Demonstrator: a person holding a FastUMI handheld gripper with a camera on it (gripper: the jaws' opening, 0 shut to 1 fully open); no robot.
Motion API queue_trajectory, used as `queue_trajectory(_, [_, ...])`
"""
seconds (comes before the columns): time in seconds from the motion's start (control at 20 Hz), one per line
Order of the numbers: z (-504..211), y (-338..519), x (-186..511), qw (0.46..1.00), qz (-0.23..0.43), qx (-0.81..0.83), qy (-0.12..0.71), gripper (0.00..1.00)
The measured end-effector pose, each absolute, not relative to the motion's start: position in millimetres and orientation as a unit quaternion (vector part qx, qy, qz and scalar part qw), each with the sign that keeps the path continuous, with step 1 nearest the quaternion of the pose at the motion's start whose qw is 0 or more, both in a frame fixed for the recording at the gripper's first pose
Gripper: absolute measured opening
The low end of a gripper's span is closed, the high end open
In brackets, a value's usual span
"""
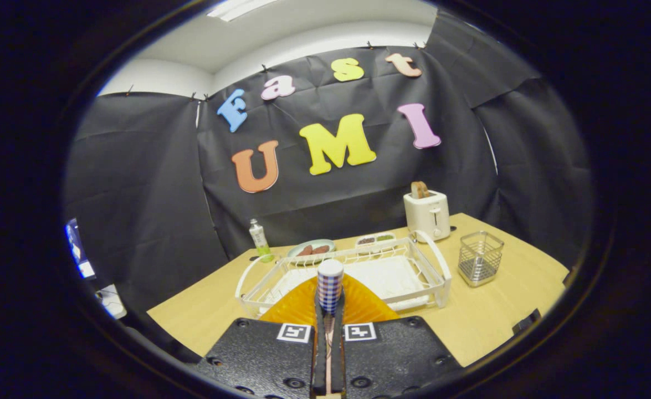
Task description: Take the plate from the dish rack, then take the spoon from the basket and place it into the plate.
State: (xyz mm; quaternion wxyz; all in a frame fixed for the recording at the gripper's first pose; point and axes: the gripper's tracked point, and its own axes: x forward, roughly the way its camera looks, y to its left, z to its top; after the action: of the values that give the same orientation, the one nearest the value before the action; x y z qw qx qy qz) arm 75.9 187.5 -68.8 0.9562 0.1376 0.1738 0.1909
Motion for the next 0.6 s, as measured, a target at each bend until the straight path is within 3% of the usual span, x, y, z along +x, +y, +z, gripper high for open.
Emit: queue_trajectory(0.6, [-120.7, 213.8, 81.6, 0.93, 0.202, 0.19, 0.241, 0.13])
